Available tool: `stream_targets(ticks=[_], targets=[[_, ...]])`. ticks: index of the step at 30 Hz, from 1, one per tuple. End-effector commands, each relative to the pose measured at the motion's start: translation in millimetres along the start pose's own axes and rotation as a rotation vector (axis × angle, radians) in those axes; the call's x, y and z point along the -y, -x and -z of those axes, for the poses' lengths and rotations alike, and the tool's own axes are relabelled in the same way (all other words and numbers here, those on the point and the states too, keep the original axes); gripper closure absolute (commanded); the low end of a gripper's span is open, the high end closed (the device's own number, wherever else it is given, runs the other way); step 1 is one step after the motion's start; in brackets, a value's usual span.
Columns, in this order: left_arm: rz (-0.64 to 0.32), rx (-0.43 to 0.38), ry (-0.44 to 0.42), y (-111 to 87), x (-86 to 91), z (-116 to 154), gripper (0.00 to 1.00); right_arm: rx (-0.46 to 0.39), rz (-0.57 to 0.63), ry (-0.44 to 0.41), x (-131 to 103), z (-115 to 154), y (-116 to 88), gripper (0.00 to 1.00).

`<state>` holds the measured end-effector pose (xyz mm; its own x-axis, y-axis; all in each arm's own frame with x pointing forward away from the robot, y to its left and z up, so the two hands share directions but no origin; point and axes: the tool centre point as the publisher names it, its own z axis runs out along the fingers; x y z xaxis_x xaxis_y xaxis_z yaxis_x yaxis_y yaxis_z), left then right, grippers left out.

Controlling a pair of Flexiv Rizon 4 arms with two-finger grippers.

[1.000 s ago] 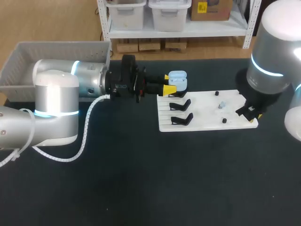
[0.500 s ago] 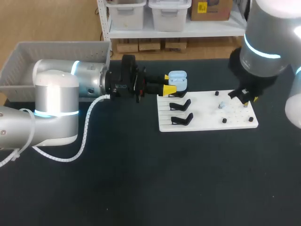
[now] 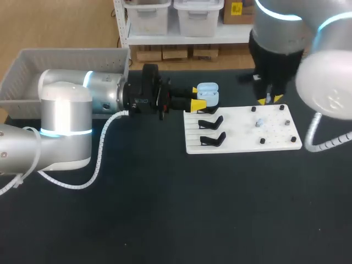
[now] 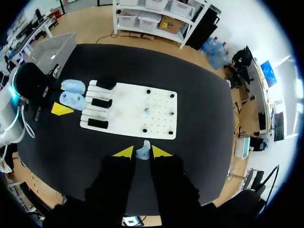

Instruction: Pick up each earbud case from the left stands, insert the matching earbuds, close the lid, and place the case in the box.

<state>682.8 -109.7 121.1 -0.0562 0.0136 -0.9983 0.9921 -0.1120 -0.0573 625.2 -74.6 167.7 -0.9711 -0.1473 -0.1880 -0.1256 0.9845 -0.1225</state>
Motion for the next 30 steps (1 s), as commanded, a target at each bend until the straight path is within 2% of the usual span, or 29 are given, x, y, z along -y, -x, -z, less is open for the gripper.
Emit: stream_targets(ticks=[1, 16, 21, 24, 30], targets=[[-0.004, 0.004, 0.003, -1.4, 0.5, 0, 1.00, -0.012, 0.001, -0.003, -1, 1, 3, 1.00], [-0.004, 0.004, 0.003, -1.4, 0.5, 0, 1.00, -0.012, 0.001, -0.003, -1, 1, 3, 1.00], [-0.004, 0.004, 0.003, -1.4, 0.5, 0, 1.00, -0.014, -0.116, 0.038, -19, 14, 19, 1.00], [-0.004, 0.004, 0.003, -1.4, 0.5, 0, 1.00, -0.015, -0.211, 0.105, -26, 22, 27, 1.00], [-0.004, 0.004, 0.003, -1.4, 0.5, 0, 1.00, -0.022, -0.235, 0.152, -49, 31, 29, 1.00]])
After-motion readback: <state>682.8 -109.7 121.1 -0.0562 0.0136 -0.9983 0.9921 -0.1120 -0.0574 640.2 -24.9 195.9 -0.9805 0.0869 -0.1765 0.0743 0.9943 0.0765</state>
